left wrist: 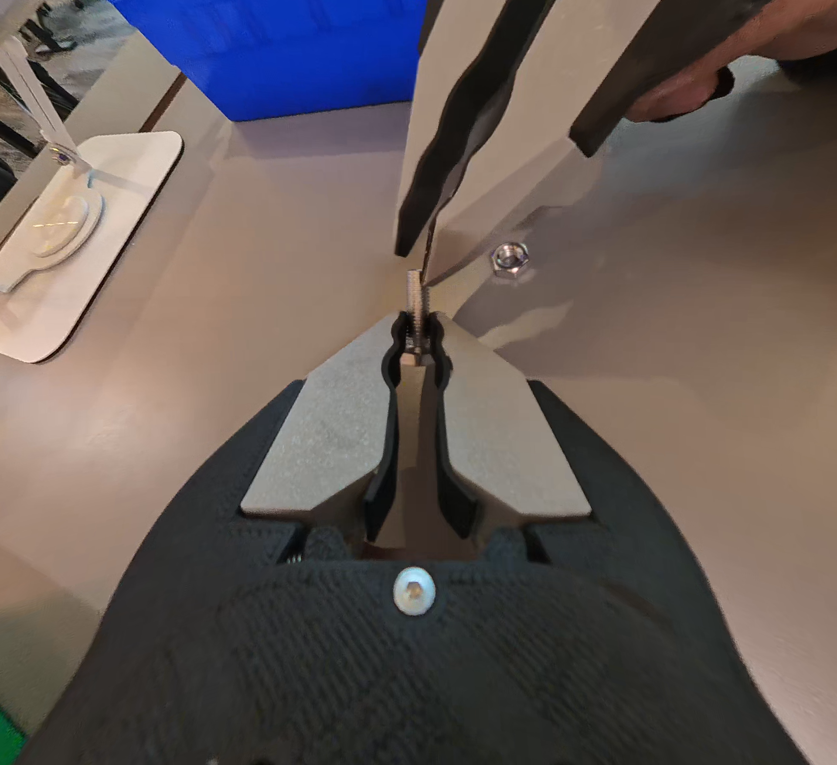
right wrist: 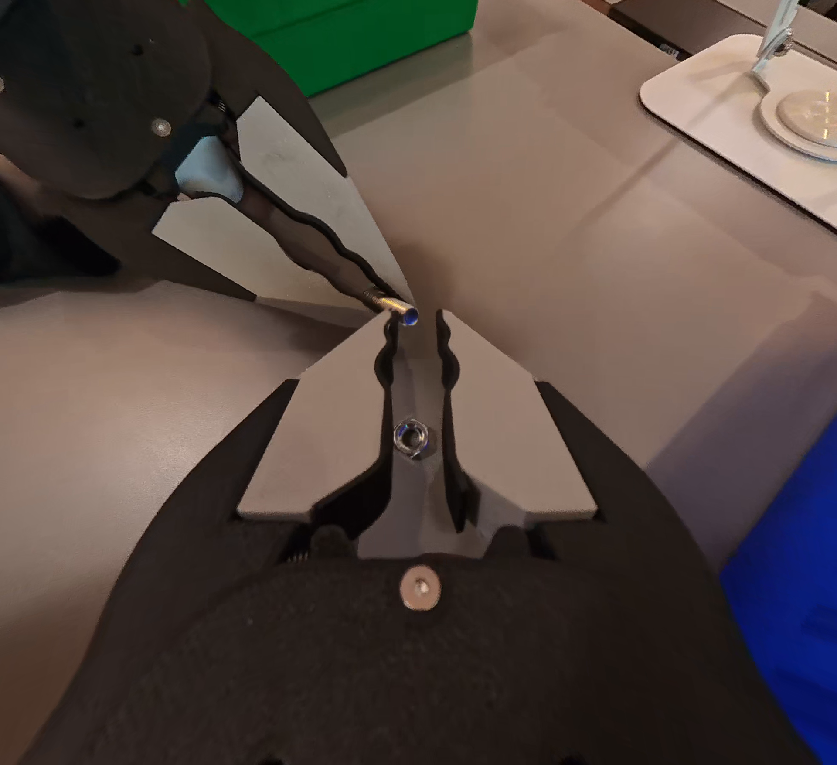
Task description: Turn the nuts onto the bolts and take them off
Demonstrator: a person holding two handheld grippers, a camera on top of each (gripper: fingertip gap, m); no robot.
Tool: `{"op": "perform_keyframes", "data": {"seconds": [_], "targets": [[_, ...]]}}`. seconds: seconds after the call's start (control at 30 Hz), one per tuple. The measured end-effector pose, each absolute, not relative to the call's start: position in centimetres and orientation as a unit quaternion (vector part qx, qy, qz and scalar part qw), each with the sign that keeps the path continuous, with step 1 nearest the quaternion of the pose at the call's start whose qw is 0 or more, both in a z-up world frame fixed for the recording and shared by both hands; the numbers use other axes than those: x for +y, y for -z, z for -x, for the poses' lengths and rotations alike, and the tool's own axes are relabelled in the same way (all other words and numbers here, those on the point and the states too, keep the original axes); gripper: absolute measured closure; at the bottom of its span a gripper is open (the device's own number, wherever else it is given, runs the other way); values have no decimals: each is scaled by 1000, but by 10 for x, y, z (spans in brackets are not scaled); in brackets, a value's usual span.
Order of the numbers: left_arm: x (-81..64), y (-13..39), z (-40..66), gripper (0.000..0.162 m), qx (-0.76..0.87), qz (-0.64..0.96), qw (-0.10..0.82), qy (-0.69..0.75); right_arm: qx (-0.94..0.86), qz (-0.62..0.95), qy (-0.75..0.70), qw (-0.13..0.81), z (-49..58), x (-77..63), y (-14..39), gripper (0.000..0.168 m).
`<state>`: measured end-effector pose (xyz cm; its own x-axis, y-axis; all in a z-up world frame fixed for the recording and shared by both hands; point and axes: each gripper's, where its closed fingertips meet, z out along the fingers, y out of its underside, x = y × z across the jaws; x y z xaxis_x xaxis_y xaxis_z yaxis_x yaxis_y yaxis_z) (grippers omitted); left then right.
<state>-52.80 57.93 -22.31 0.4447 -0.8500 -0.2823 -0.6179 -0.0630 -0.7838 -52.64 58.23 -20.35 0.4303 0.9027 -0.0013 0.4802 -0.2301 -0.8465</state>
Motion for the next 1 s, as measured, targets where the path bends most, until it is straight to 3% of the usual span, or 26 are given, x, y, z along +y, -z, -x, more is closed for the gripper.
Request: {"op": "perform_keyframes", "data": {"seconds": [0.23,0.4,0.53,0.67,0.87,0.93,1.0], "targets": [[580,217,526,155,527,692,484,93,-440,734,-345,386,531,573,193,149],[580,201,525,155,535,656,528,69,-385,729,-430,368,527,575,179,157],[580,189,523,155,534,632,560,52,-369,733,-432,373,522,580,178,143],[581,189,523,155,536,626,565,42,-382,724,-437,374,528,573,176,162],[579,185,521,155,531,624,572,46,-376,716,-452,377,528,572,172,161],[576,186,519,155,536,622,568,50,-370,720,-456,369,528,573,174,147],[577,187,518,155,537,622,569,41,-374,721,-456,362,530,571,177,157]]}}
